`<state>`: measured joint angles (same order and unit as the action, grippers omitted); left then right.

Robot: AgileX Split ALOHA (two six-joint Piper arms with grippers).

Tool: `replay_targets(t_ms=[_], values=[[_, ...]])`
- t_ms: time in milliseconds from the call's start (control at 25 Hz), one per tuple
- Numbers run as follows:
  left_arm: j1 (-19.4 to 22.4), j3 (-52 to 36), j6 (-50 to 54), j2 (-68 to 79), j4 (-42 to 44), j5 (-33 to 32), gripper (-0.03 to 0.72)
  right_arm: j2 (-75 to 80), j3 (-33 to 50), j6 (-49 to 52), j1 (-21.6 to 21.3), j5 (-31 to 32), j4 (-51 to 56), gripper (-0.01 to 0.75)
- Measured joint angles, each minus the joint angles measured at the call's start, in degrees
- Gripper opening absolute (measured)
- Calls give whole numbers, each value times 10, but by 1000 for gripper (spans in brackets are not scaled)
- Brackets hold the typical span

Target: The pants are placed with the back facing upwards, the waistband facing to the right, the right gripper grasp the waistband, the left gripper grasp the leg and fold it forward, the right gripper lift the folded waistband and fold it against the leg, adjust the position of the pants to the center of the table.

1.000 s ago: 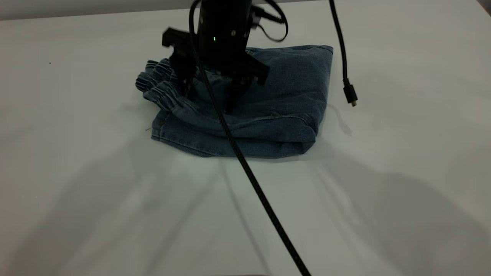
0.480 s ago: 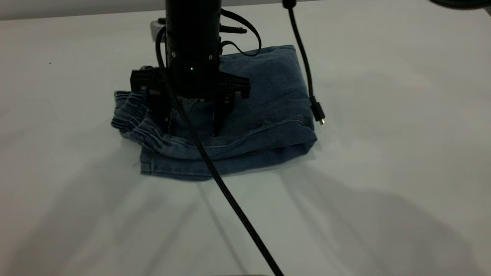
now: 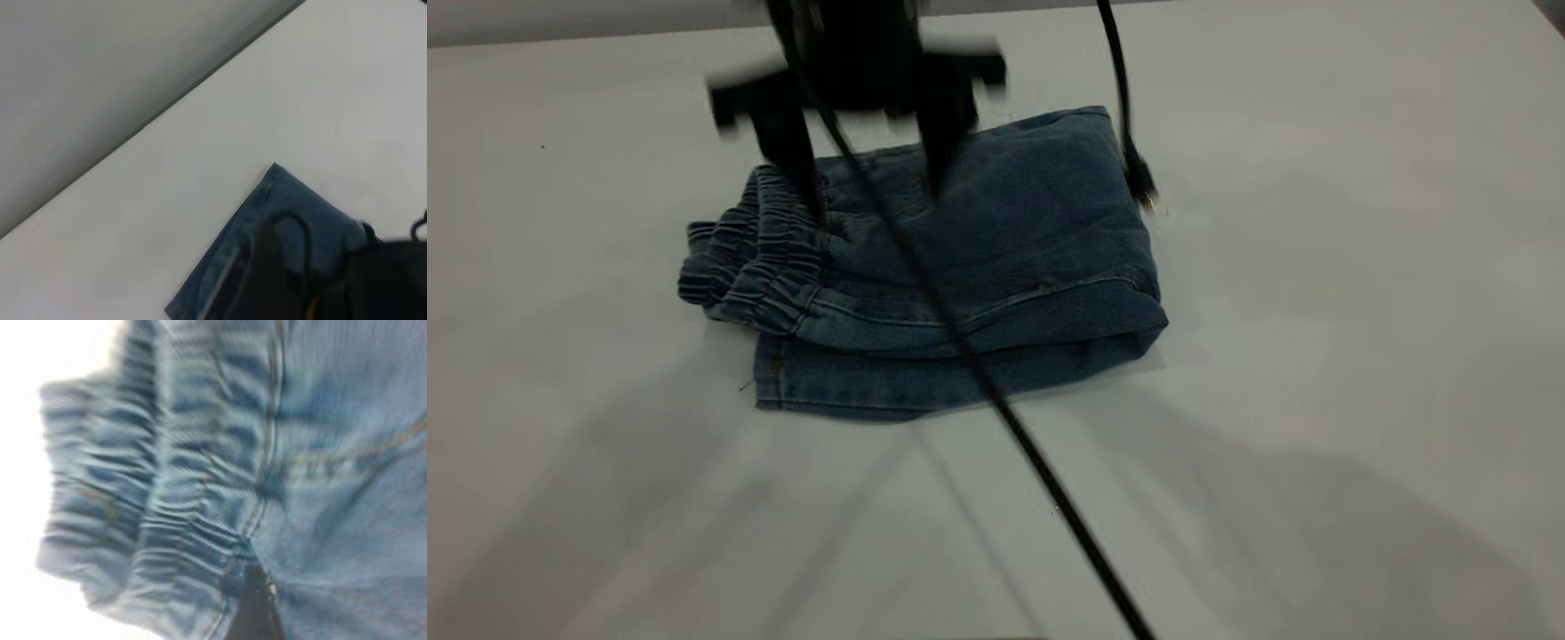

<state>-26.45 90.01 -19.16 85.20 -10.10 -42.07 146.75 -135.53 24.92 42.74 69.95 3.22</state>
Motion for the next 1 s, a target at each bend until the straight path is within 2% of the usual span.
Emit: replay_targets(t_ms=[200,560,720,1000], values=[[0,0,0,-88,0,-39,547,-102,-9,-86,1,11,-9,507],[0,0,3,-254,-1,-198,547,-325,21,-190,1,21,-5,507],[0,-17,19,-312,-2,-248,547,-435,98,-203,1,23,-4,503],[0,-133,56,-401,-1,-251,547,-627,310,-206,1,24,-4,497]])
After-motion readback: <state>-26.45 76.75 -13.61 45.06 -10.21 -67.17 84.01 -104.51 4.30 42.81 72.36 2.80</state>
